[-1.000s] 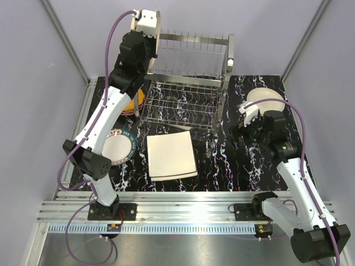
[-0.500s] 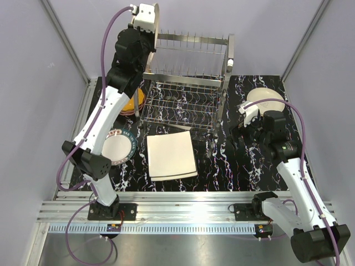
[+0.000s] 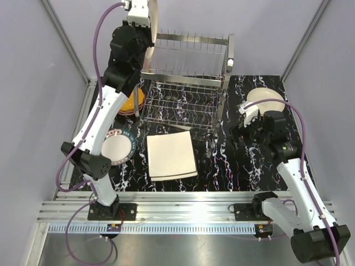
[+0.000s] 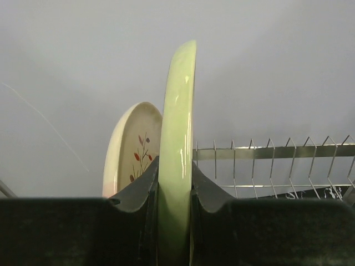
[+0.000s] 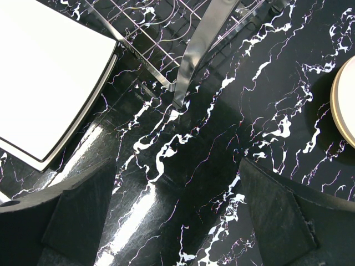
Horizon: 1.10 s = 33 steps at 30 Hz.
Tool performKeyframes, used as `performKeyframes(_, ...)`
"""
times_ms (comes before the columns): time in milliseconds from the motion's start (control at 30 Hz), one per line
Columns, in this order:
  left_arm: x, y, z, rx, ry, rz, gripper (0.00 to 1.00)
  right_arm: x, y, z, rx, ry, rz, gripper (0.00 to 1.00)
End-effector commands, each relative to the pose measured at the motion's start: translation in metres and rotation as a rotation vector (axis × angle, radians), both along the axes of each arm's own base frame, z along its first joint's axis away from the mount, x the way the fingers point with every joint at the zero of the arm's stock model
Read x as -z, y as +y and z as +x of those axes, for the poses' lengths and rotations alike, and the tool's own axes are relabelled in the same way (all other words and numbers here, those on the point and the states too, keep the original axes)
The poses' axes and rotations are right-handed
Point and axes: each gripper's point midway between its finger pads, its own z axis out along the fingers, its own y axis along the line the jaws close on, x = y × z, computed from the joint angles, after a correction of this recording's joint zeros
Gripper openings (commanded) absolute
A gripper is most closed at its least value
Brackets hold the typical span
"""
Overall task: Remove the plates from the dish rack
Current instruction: Grab a plate with the left arm
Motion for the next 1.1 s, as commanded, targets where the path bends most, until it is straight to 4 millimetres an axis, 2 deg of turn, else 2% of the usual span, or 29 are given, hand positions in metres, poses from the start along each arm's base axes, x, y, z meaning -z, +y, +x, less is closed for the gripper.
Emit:
performKeyframes(0, -0.133, 0.03, -0.059, 0.014, -0.375, -0.213, 0.0, -0.015, -0.003, 0.008, 0.01, -0.077, 0.0, 1.0)
performKeyframes(300, -0.147, 0.025, -0.073, 0.099, -0.388, -0.314, 0.0, -0.015, -0.003, 0.008, 0.01, -0.08, -0.002, 1.0)
performKeyframes(467, -0.157, 0.018, -0.089, 0.201, -0.378, -0.415, 0.0, -0.015, -0.004, 0.008, 0.013, -0.082, -0.003, 1.0)
performKeyframes(633, -0.168, 0.009, -0.113, 0.333, -0.36, -0.526, 0.0, -0.017, -0.005, 0.008, 0.018, -0.088, -0.003, 1.0)
performKeyframes(800, -0.169, 0.006, -0.131, 0.417, -0.337, -0.61, 0.0, -0.02, -0.006, 0.007, 0.023, -0.098, 0.0, 1.0)
performKeyframes(833, -0.173, 0.006, -0.14, 0.442, -0.343, -0.62, 0.0, -0.019, -0.007, 0.007, 0.025, -0.094, 0.0, 1.0)
performKeyframes(1000, -0.175, 0.004, -0.158, 0.532, -0.303, -0.695, 0.0, -0.029, -0.005, 0.003, 0.01, -0.126, 0.017, 1.0)
performKeyframes(1033, -0.169, -0.001, -0.159, 0.559, -0.28, -0.702, 0.0, -0.032, -0.002, 0.001, -0.003, -0.134, 0.027, 1.0)
performKeyframes(1067, -0.173, 0.002, -0.169, 0.579, -0.287, -0.717, 0.0, -0.039, -0.001, -0.002, -0.014, -0.143, 0.034, 1.0)
